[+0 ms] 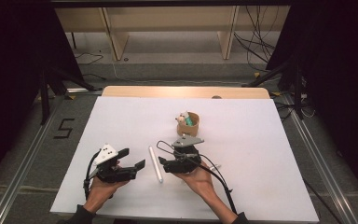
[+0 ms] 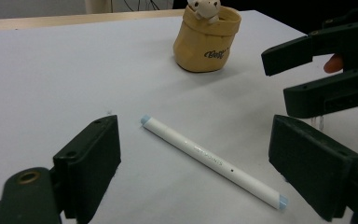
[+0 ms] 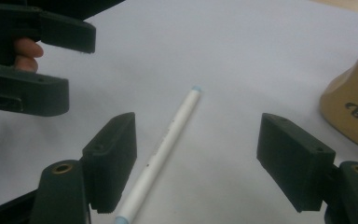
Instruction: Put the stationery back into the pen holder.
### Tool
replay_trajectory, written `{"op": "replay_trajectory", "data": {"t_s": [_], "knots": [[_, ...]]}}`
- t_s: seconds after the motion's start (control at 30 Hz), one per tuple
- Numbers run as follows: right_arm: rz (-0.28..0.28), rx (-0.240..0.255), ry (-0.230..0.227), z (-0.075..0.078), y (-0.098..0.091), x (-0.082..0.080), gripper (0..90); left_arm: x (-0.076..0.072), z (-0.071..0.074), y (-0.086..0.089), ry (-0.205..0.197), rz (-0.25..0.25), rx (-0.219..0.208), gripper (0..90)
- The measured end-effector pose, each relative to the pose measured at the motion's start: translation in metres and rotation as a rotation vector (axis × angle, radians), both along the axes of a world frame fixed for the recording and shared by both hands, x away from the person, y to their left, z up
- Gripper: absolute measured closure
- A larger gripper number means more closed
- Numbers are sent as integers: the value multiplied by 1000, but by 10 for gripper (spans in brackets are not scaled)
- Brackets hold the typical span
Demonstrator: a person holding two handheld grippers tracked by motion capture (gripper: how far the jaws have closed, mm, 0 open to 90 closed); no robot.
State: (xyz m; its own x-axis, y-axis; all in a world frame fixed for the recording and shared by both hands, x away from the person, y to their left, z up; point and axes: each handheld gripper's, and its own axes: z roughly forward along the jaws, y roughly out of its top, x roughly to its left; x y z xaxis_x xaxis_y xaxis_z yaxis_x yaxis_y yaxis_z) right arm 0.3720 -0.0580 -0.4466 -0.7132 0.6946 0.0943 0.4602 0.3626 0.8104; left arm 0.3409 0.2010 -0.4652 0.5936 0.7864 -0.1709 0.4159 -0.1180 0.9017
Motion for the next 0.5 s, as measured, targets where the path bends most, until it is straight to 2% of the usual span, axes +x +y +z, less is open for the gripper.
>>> {"op": "replay_trajectory", "data": {"t_s": [0.5], "knots": [[45, -76, 34, -18, 22, -12, 367, -1, -1, 0, -1, 8, -1, 159]]}}
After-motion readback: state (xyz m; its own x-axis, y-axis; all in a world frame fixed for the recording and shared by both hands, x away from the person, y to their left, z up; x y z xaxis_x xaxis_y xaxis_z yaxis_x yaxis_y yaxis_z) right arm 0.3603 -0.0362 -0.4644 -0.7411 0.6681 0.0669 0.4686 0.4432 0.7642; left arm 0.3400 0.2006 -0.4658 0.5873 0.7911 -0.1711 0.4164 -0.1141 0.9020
